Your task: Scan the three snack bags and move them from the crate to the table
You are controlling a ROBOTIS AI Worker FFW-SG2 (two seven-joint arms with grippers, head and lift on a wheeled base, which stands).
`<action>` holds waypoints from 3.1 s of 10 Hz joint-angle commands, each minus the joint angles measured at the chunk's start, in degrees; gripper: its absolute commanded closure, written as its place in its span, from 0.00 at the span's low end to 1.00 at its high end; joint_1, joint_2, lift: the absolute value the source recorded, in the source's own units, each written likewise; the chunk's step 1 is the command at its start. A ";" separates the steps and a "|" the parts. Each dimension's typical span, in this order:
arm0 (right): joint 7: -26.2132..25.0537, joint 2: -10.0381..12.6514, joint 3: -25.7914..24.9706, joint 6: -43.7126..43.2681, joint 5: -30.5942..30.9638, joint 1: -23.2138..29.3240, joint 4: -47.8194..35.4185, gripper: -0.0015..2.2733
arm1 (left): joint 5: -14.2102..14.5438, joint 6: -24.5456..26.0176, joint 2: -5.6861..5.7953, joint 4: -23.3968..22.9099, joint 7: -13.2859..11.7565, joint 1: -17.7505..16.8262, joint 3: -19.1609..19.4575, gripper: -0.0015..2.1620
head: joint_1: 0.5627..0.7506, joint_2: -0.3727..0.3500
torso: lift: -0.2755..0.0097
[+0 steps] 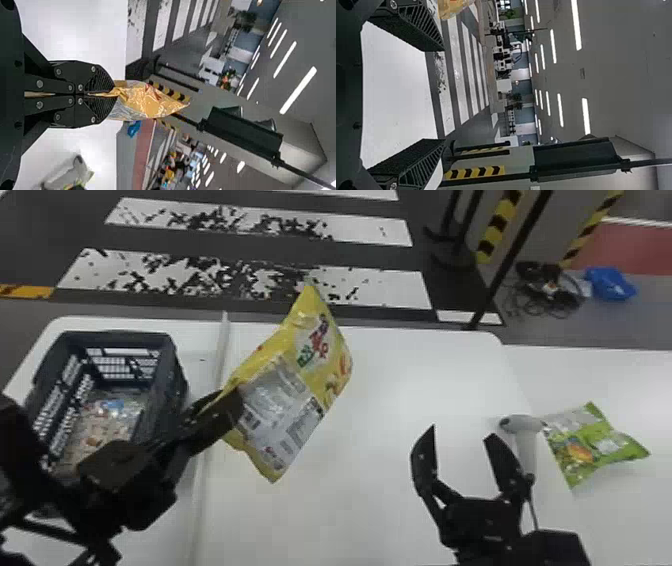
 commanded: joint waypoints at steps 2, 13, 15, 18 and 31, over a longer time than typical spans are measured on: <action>0.00 -0.72 0.34 1.99 0.00 -1.10 -0.37 0.03 | 3.25 1.62 -1.67 10.09 -5.16 -4.54 -0.57 0.97 | 0.70 0.30 | 0.75; 0.00 -0.98 -0.18 4.97 -0.09 -0.39 -4.32 0.03 | -2.82 1.79 -7.83 43.58 -9.20 -25.29 -16.92 0.97 | 0.70 0.08 | 0.75; 0.00 -0.98 -0.10 5.32 -0.18 -0.39 -4.32 0.03 | -5.45 -2.07 -9.32 49.73 -8.76 -28.45 -19.82 0.97 | 0.70 0.03 | 0.75; 0.00 -1.16 -0.10 5.32 -0.18 -0.31 -3.97 0.03 | -8.44 -5.76 -10.73 54.74 -6.47 -31.35 -22.54 0.90 | 0.70 0.03 | 0.75; 0.00 -1.16 1.14 6.91 -0.26 -1.45 -3.62 0.03 | -47.03 -12.80 -7.39 46.92 29.65 -26.17 -35.29 0.01 | 0.70 0.12 | 0.75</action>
